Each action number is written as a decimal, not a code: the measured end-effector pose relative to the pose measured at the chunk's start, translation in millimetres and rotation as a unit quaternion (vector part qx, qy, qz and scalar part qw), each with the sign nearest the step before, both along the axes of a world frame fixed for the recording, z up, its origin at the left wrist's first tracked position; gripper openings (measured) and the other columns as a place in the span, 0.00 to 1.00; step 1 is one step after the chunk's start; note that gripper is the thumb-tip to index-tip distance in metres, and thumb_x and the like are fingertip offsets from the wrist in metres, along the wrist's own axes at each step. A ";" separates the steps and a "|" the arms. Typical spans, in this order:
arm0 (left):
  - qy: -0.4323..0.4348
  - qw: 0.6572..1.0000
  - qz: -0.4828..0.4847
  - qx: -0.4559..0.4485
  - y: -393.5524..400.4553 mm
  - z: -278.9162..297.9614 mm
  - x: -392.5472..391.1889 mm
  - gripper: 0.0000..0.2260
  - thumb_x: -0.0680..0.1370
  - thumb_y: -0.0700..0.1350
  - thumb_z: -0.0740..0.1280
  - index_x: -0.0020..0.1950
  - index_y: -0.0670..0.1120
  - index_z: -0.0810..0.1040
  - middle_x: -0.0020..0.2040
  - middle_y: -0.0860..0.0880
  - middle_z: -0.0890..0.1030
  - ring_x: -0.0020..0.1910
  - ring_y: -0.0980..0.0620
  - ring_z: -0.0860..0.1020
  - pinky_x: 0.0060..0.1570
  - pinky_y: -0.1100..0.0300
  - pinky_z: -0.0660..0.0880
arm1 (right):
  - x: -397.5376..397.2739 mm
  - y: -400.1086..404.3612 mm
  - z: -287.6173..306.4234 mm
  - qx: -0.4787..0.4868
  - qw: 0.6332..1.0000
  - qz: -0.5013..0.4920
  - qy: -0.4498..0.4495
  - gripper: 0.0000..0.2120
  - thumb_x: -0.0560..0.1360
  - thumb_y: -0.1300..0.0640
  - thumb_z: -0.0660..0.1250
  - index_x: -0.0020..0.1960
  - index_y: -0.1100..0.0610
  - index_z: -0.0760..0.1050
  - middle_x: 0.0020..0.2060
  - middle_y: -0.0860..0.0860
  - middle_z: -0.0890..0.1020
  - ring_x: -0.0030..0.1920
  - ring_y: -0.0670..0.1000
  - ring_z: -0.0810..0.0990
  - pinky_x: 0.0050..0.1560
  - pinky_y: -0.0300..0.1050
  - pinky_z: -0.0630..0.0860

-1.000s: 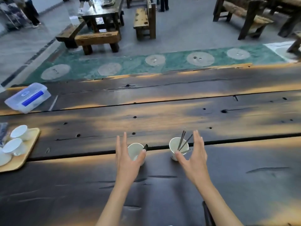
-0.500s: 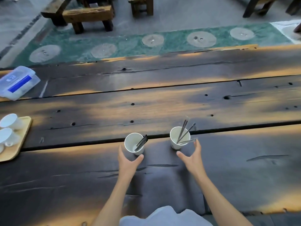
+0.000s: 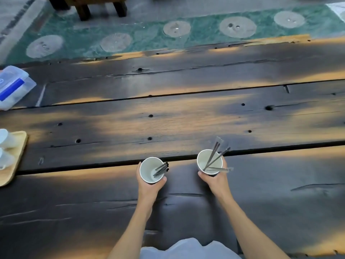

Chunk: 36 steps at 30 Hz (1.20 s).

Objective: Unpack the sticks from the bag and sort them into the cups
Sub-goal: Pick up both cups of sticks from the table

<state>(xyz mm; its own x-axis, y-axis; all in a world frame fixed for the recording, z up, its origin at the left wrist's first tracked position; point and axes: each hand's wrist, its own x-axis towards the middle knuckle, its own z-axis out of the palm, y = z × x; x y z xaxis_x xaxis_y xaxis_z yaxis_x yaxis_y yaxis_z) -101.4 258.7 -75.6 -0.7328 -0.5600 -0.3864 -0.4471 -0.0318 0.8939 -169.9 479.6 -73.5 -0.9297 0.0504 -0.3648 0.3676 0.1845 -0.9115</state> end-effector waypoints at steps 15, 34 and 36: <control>0.041 0.999 0.017 -0.012 -10.9 15.5 -60.9 0.34 0.64 0.39 0.81 0.66 0.52 0.70 0.60 0.52 0.80 0.58 0.55 0.79 0.59 0.55 0.77 | -52.6 -7.4 -6.6 -0.003 1.000 -0.021 -0.006 0.33 0.62 0.61 0.82 0.63 0.58 0.71 0.55 0.57 0.82 0.56 0.55 0.81 0.62 0.60 0.77; 0.141 0.990 -0.003 0.005 -89.3 20.3 -322.8 0.33 0.68 0.36 0.78 0.68 0.48 0.67 0.59 0.54 0.77 0.49 0.70 0.77 0.47 0.71 0.75 | -320.6 -89.9 20.5 -0.048 0.994 0.018 0.099 0.32 0.65 0.59 0.80 0.65 0.56 0.72 0.56 0.55 0.83 0.58 0.53 0.82 0.60 0.53 0.79; 0.144 0.990 -0.005 0.000 -97.8 12.7 -348.1 0.33 0.68 0.38 0.79 0.67 0.51 0.67 0.58 0.55 0.77 0.50 0.68 0.78 0.48 0.70 0.75 | -347.6 -96.5 14.7 -0.046 0.994 0.031 0.099 0.36 0.64 0.56 0.81 0.67 0.57 0.70 0.58 0.56 0.82 0.59 0.54 0.81 0.62 0.57 0.78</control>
